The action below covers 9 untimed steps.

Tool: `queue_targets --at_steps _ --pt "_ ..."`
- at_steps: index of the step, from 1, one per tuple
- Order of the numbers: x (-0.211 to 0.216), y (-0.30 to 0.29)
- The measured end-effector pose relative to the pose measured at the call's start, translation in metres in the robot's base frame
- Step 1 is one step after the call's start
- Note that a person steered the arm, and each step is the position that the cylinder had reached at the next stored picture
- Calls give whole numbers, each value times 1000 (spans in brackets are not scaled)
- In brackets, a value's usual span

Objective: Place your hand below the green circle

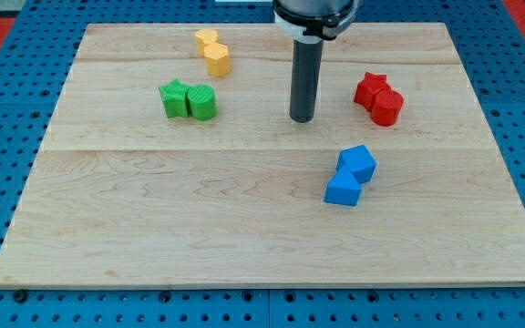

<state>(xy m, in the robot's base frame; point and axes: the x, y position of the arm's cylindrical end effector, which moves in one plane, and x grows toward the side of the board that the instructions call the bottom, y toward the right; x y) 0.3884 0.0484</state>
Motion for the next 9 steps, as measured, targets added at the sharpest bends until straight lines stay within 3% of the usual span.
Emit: queue_targets --at_steps 3,5,7,9 --pt "0 0" --pt "0 -93" --pt "24 -106" --pt "17 -124"
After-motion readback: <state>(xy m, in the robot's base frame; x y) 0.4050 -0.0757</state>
